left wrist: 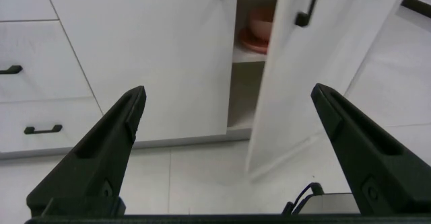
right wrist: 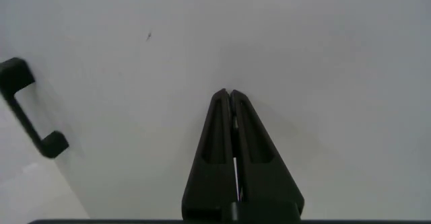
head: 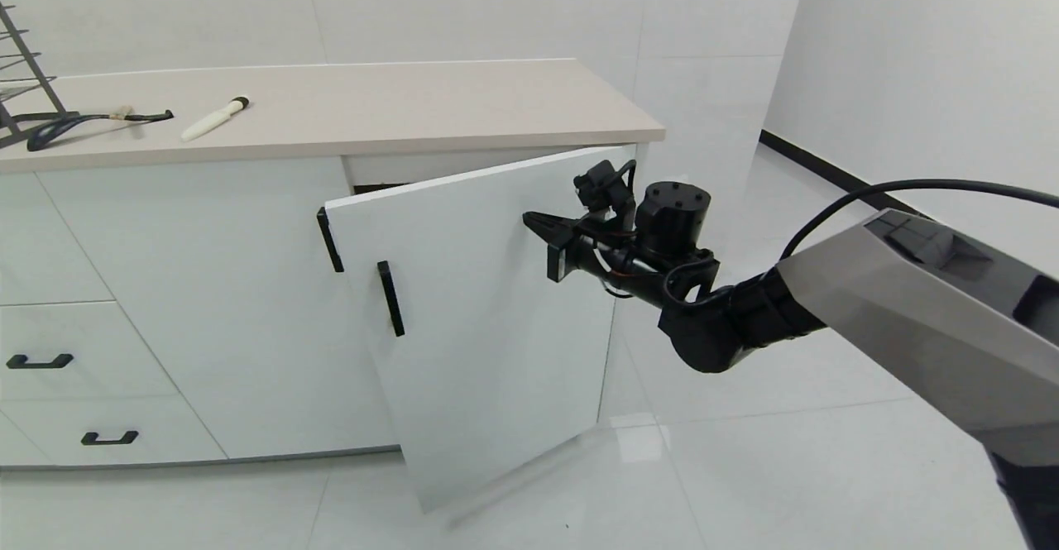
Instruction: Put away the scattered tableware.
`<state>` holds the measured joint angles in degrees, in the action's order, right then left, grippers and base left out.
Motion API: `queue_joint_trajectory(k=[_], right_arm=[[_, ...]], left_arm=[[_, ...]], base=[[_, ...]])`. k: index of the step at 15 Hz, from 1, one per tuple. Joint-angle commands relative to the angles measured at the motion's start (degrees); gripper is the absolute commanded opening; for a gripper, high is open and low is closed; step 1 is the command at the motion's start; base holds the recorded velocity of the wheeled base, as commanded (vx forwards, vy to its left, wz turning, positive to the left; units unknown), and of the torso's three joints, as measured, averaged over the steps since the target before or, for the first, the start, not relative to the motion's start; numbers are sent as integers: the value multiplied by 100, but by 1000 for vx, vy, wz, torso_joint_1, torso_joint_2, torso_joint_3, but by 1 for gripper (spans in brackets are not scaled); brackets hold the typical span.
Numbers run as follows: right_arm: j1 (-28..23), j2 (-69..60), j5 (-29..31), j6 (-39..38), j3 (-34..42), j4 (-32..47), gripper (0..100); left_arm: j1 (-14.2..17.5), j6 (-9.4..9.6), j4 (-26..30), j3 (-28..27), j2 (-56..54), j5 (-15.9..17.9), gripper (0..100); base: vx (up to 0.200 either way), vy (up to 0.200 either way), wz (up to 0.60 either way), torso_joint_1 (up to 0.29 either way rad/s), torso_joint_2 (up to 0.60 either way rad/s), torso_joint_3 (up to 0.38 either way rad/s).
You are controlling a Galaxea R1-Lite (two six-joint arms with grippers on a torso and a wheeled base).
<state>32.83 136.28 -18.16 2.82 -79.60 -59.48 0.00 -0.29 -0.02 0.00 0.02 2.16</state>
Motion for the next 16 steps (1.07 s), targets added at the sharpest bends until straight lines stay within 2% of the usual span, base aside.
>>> queue_joint_trajectory(k=[1,3,4,5,7,9,11,12,14,15,16], right_arm=[[22,153,-3,-27,-90,-152,0],[48,127,-12,-71,24,-354,0],[180,-392,-21,-106,991,-600,0],[198,-602,-29,-106,1325,-653,0],[294,-1956,-47,-106,3425,-1136,0],[180,-3134,-47,-123,4709,-1382,0],[-136,-4856,-56,-123,5895,-1365,0],[-497,-5832,-56,-123,6361,-1303,0],[-1420,-7309,-47,-123,6739,-987,0],[-2202,-8214,-29,-123,6862,-574,0],[-2773,-9075,-38,-132,6906,-82,0]], left_arm=[[0,3,2,0,-2,4,100],[0,-6,2,0,-2,4,100],[0,-6,2,0,-2,4,100],[0,-6,2,0,-2,-5,100],[0,-6,-6,0,-2,-5,100],[0,-6,2,0,-2,-5,100],[0,-6,2,0,-2,-5,100],[0,3,-6,0,-2,-5,100],[0,3,-6,0,-2,-5,100],[0,12,2,0,-2,-5,100],[0,12,2,0,-2,-5,100]], base=[[0,0,0,0,0,0],[0,0,0,0,0,0],[0,0,0,0,0,0],[0,0,0,0,0,0],[0,0,0,0,0,0],[0,0,0,0,0,0],[0,0,0,0,0,0],[0,0,0,0,0,0],[0,0,0,0,0,0],[0,0,0,0,0,0],[0,0,0,0,0,0]])
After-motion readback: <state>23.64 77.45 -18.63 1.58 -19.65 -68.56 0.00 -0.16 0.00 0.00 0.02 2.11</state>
